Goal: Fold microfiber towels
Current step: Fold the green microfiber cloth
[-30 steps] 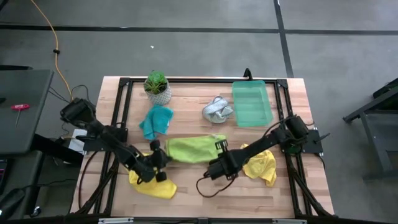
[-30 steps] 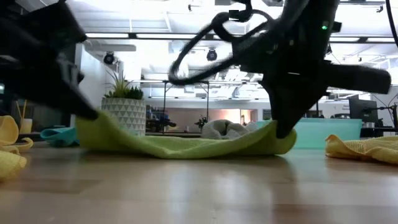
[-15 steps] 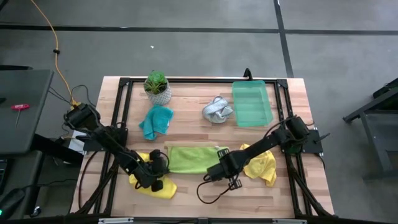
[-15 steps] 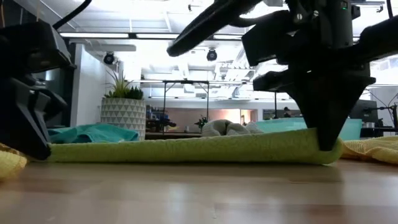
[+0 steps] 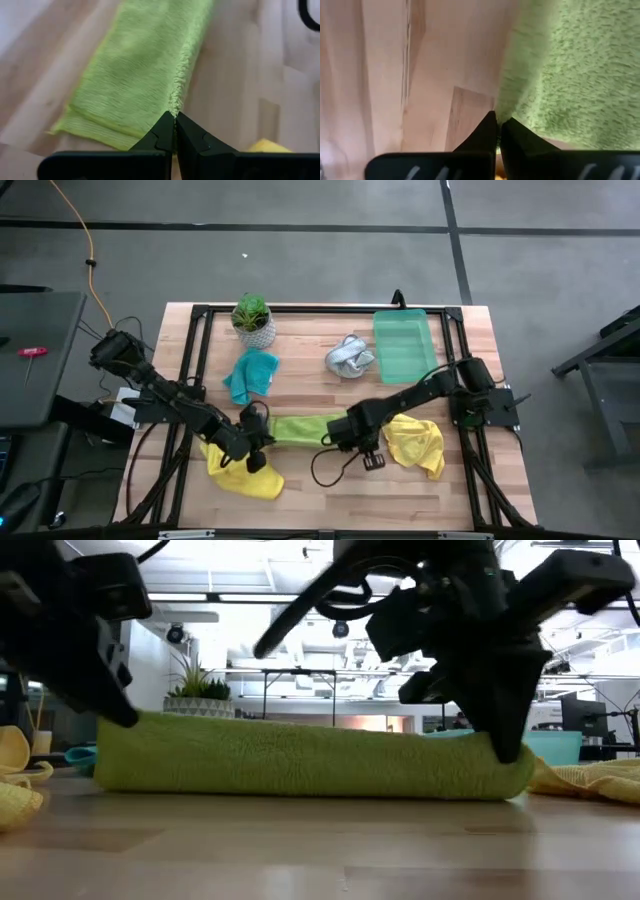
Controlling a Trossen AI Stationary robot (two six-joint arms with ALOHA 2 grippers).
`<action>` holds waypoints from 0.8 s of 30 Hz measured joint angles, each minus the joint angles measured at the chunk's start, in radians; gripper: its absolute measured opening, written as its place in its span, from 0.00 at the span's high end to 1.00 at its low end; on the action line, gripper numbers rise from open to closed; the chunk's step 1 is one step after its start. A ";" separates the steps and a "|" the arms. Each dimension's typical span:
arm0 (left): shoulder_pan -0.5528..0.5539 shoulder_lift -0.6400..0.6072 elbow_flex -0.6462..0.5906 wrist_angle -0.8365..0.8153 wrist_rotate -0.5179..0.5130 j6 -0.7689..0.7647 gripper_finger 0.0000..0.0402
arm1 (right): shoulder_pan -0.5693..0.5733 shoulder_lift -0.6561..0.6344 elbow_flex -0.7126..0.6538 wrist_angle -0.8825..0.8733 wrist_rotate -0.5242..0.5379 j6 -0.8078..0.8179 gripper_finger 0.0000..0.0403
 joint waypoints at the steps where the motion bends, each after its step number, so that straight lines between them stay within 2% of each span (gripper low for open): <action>1: 0.014 -0.010 0.000 -0.014 0.003 0.000 1.00 | -0.012 -0.008 0.000 -0.005 -0.009 -0.002 1.00; 9: 0.090 -0.031 0.000 -0.110 0.037 -0.060 1.00 | -0.107 -0.079 0.000 -0.024 0.015 0.019 1.00; 15: 0.102 -0.031 0.000 -0.152 0.010 -0.090 1.00 | -0.154 -0.079 0.000 -0.042 0.089 0.039 1.00; 24: 0.103 -0.030 0.000 -0.197 -0.012 -0.127 1.00 | -0.173 -0.079 0.000 -0.041 0.100 0.064 1.00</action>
